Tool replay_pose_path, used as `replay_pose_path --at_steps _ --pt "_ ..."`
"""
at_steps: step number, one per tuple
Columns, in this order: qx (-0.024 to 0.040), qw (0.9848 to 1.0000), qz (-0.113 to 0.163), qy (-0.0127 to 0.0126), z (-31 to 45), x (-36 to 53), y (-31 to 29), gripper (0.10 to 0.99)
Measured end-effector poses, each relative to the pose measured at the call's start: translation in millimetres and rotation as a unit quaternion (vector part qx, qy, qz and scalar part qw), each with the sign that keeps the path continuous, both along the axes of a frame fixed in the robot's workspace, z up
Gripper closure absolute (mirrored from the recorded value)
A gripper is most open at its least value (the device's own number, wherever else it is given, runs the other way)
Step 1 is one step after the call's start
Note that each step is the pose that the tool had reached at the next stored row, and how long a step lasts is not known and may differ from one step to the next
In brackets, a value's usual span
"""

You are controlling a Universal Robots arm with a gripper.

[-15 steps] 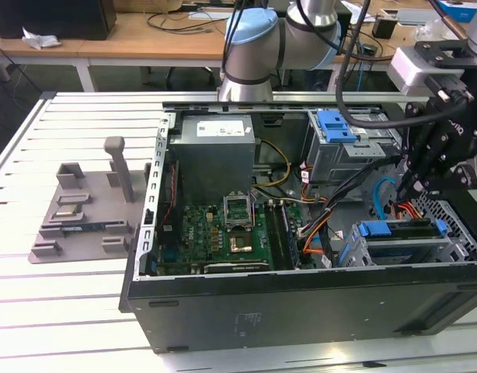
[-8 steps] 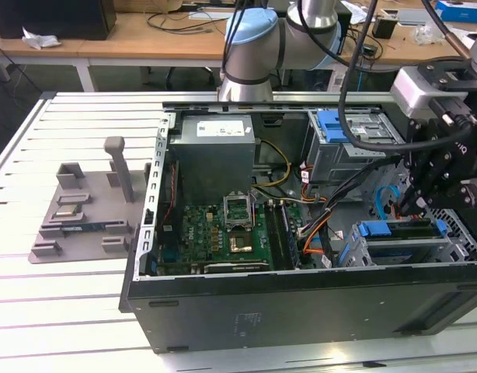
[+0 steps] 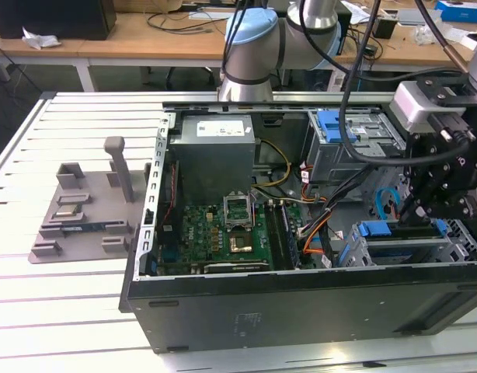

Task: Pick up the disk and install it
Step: 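Insert the second disk wire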

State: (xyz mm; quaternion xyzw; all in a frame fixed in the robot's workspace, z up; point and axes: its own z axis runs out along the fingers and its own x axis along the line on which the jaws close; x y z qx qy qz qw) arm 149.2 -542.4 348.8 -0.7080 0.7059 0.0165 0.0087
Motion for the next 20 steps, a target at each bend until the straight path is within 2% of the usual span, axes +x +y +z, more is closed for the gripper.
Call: replay_pose_path --at_steps 9,13,20 --pt "-0.0001 1.0 0.0 0.0 -5.6 -3.2 -0.2 0.925" --pt "0.0009 1.0 0.0 0.0 -6.9 3.3 -0.2 0.925" --pt "-0.0002 1.0 0.0 0.0 -6.7 4.9 -0.3 0.925"
